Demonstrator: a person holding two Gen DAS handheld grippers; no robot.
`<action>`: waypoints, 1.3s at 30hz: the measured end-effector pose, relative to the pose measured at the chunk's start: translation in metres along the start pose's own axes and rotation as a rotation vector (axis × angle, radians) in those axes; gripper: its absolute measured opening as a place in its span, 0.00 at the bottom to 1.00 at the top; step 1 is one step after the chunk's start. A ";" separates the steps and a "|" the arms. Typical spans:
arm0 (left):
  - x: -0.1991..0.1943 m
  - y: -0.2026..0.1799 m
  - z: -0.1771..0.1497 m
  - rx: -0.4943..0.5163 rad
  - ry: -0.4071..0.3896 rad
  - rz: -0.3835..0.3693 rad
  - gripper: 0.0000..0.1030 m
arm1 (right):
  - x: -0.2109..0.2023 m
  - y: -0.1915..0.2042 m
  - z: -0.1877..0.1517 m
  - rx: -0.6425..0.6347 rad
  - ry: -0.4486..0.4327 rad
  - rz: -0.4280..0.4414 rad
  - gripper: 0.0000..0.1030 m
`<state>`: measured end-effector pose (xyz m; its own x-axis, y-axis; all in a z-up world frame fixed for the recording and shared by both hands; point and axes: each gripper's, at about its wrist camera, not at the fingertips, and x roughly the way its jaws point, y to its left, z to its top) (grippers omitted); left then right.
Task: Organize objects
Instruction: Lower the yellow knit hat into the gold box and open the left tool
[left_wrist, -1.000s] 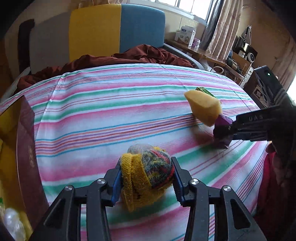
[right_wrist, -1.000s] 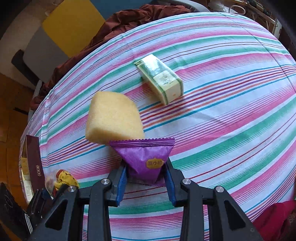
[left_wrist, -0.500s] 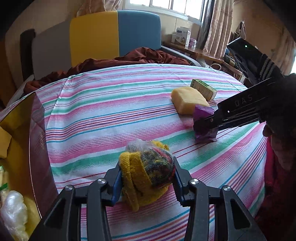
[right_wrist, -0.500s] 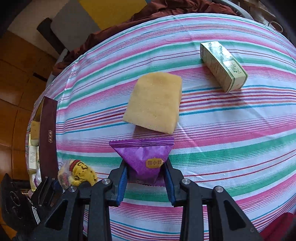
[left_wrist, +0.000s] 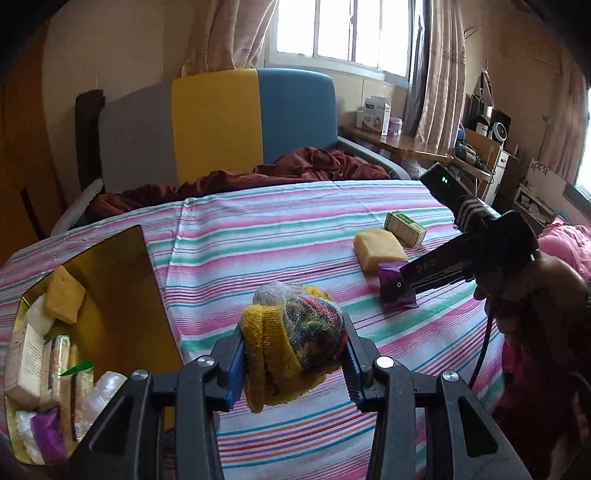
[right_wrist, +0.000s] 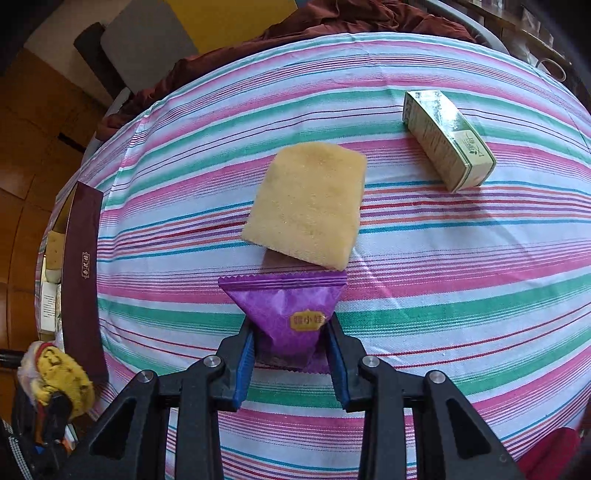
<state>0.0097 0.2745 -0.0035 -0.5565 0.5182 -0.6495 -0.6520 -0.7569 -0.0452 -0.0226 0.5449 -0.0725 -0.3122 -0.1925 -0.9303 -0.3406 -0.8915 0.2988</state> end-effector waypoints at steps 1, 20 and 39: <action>-0.005 0.004 0.001 -0.008 -0.007 0.005 0.43 | 0.000 0.001 0.000 -0.002 -0.001 -0.004 0.34; -0.051 0.120 -0.035 -0.258 0.004 0.102 0.44 | 0.005 0.006 0.004 -0.008 -0.015 -0.042 0.34; -0.025 0.242 -0.033 -0.507 0.060 0.194 0.44 | 0.006 0.017 0.003 -0.065 -0.025 -0.110 0.34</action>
<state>-0.1167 0.0651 -0.0232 -0.6016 0.3375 -0.7240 -0.2023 -0.9412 -0.2706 -0.0329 0.5296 -0.0727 -0.2978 -0.0824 -0.9511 -0.3166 -0.9314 0.1798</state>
